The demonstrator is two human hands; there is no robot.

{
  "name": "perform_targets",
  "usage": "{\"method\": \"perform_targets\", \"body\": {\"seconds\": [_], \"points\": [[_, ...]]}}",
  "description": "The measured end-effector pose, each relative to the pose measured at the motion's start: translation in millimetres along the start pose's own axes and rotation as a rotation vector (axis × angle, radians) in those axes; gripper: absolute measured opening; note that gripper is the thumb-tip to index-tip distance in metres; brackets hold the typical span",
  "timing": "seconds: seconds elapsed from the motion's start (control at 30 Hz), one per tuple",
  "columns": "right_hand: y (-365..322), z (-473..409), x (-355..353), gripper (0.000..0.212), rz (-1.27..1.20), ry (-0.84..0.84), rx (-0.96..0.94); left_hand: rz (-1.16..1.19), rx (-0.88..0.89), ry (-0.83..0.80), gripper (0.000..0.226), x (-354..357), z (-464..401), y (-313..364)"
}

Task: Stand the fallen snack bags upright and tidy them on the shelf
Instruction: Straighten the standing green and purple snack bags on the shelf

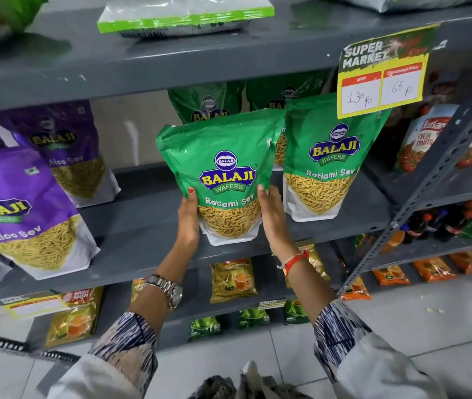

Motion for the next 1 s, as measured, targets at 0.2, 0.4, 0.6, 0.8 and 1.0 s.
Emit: {"method": "perform_targets", "body": {"seconds": [0.2,0.4,0.6,0.8,1.0], "points": [[-5,2,-12,0.024,-0.056,0.045,-0.018,0.127,0.051,0.119,0.043,5,6,-6],[-9,5,-85,0.009,-0.087,0.531,-0.114,-0.043,0.404,0.435,0.022,37,51,-50],[-9,-34,-155,0.023,0.088,0.537,-0.09,-0.239,0.327,-0.126,0.042,136,51,-62],[-29,-56,-169,0.046,0.027,0.217,0.03,0.015,-0.039,-0.06,0.053,178,3,-27],[-28,-47,-178,0.035,-0.006,0.094,0.091,0.012,-0.036,-0.183,0.036,187,7,-33]]}}
Point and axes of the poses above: each hand's wrist, its own z-axis away from the middle knuckle, its own x-axis out of the palm, y = z × x, the point moved 2 cm from there along -z, towards the middle knuckle, and after that the axes turned 13 degrees about -x, right-handed, at the moved point
